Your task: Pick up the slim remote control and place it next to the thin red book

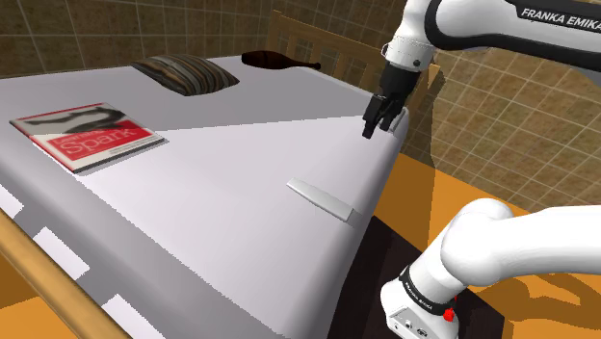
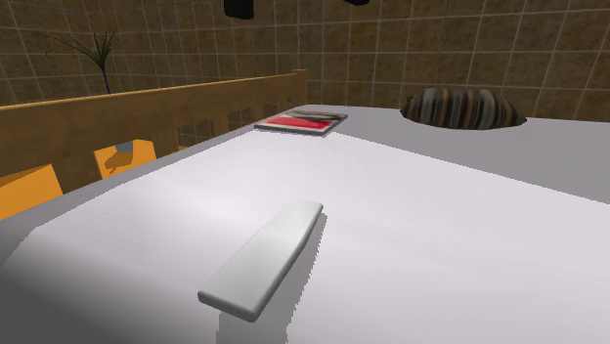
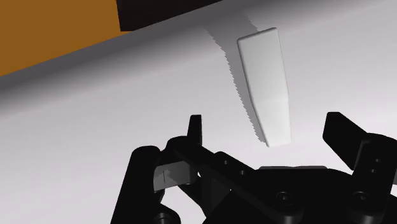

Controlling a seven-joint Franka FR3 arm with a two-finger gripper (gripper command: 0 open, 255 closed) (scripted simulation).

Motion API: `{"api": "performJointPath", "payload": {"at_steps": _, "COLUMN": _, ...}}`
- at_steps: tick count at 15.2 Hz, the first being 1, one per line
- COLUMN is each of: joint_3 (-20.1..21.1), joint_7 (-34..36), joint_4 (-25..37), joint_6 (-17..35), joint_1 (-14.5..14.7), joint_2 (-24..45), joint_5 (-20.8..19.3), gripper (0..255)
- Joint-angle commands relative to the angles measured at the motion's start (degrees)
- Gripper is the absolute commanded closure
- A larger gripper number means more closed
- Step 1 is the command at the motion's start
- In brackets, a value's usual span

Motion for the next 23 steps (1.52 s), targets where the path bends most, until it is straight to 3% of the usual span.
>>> {"api": "performJointPath", "payload": {"at_steps": 1, "joint_3": 0.00, "joint_7": 0.00, "joint_4": 0.00, "joint_6": 0.00, "joint_1": 0.00, "joint_2": 0.00, "joint_5": 0.00, "gripper": 0}}
{"api": "performJointPath", "payload": {"at_steps": 9, "joint_3": 1.97, "joint_7": -2.97, "joint_4": -11.76, "joint_6": 16.87, "joint_1": 3.32, "joint_2": 4.17, "joint_5": 1.18, "gripper": 0}}
{"api": "performJointPath", "payload": {"at_steps": 17, "joint_3": 4.33, "joint_7": -5.66, "joint_4": -19.03, "joint_6": 35.70, "joint_1": 6.63, "joint_2": 14.78, "joint_5": 2.16, "gripper": 0}}
{"api": "performJointPath", "payload": {"at_steps": 23, "joint_3": 4.64, "joint_7": -5.68, "joint_4": -21.32, "joint_6": 41.40, "joint_1": 6.69, "joint_2": 18.16, "joint_5": 2.17, "gripper": 0}}
